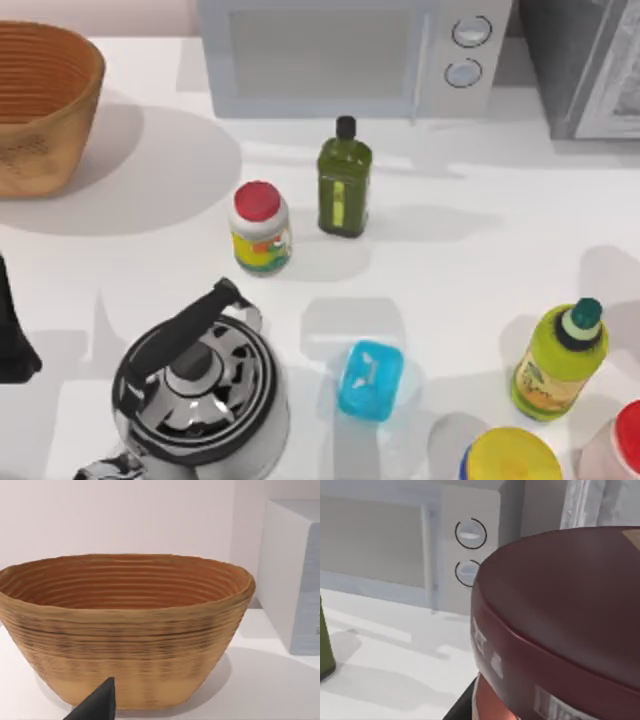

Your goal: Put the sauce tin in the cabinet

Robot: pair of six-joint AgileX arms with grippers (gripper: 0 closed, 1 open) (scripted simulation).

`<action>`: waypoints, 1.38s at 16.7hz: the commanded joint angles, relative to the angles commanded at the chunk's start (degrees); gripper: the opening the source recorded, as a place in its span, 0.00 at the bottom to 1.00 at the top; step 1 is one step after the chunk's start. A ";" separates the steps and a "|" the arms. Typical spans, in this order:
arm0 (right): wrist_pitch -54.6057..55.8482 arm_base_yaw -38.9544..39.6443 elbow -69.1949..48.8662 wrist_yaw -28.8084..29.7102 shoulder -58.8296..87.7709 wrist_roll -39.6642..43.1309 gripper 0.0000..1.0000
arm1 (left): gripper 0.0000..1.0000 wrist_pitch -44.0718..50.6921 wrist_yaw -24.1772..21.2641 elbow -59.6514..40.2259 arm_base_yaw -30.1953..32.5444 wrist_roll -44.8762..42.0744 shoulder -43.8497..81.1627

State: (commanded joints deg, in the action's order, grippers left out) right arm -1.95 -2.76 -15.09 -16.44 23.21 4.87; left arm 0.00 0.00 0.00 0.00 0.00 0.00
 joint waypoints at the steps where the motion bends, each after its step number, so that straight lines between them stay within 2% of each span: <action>1: 0.38 0.18 2.96 3.41 -4.98 -1.55 0.00 | 1.00 0.00 0.00 0.00 0.00 0.00 0.00; 4: 1.32 1.28 10.31 11.54 -16.31 -4.32 0.00 | 1.00 0.00 0.00 0.00 0.00 0.00 0.00; 7: 1.86 2.49 14.43 15.80 -22.26 -4.90 0.00 | 1.00 0.00 0.00 0.00 0.00 0.00 0.00; 15: 1.58 2.68 14.44 16.44 -22.36 -4.98 0.00 | 1.00 0.00 0.00 0.00 0.00 0.00 0.00; 19: -2.01 3.49 6.34 18.01 -14.35 -5.26 0.00 | 1.00 0.00 0.00 0.00 0.00 0.00 0.00; 23: -7.81 4.50 -11.16 21.13 -0.14 -6.00 0.00 | 1.00 0.00 0.00 0.00 0.00 0.00 0.00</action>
State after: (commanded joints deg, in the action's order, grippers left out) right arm -9.76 1.74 -26.25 4.69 23.07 -1.12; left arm 0.00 0.00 0.00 0.00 0.00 0.00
